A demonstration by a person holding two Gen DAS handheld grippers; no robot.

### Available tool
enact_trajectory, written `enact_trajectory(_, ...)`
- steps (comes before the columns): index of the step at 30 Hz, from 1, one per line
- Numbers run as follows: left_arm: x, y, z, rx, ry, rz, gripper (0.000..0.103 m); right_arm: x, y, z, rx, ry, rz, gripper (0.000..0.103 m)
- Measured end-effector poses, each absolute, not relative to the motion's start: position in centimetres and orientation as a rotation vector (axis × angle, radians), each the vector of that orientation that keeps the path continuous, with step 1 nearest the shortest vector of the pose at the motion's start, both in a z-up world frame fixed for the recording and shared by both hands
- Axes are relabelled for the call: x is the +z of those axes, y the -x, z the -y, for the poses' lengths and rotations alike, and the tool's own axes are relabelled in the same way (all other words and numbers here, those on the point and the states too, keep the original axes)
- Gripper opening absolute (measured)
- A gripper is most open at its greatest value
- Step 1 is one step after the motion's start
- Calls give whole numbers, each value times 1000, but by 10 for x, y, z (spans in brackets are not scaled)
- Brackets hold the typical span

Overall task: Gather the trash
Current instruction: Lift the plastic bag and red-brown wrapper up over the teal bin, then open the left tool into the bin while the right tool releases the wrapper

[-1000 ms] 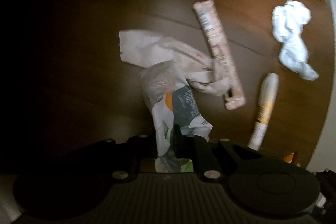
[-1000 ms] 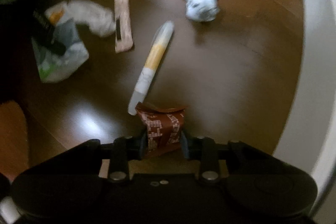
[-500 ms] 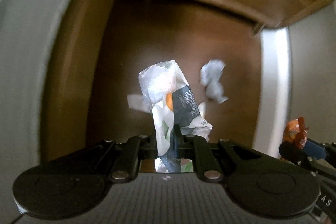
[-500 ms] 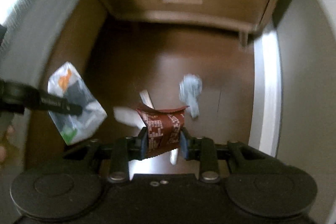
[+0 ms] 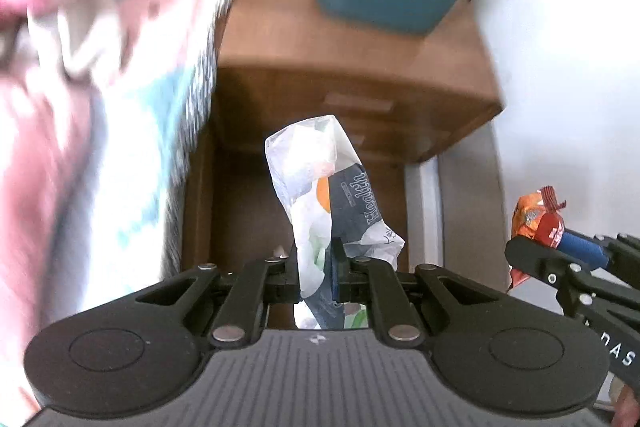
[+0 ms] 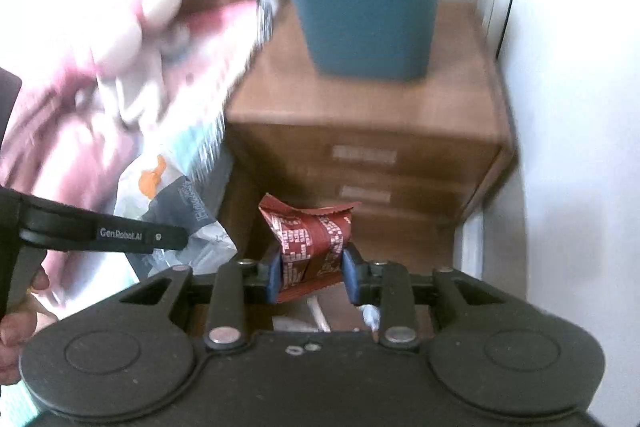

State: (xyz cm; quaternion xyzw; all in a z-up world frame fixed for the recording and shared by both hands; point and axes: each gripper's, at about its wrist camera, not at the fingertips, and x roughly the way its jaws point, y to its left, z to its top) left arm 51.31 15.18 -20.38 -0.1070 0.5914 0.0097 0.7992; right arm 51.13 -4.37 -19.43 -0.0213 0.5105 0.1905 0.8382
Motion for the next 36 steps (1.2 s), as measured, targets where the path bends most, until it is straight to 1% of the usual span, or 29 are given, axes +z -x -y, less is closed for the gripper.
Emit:
enact_trajectory(4, -140, -540, -161, -23, 192, -1197, 11, -130, -530, 34, 367, 30, -1023, 29)
enact_trajectory(8, -82, -564, -162, -52, 100, -1101, 11, -85, -544, 23, 353, 36, -969, 29)
enact_trajectory(12, -47, -590, -157, -63, 52, -1050, 11, -50, -568, 17, 334, 31, -919, 29)
enact_trajectory(17, -20, -637, -147, -30, 23, -992, 11, -23, -616, 14, 340, 56, -860, 29)
enact_trajectory(23, -10, -711, -121, 18, -6, -968, 11, -19, -692, 19, 374, 124, -844, 29)
enact_trajectory(26, -17, -754, -108, 34, -17, -974, 11, -21, -725, 20, 382, 149, -855, 29)
enact_trajectory(32, -38, -818, -87, 64, -22, -1038, 11, -51, -788, 23, 382, 176, -921, 29)
enact_trajectory(36, -57, -840, -80, 96, -37, -1081, 11, -75, -814, 26, 375, 178, -967, 29)
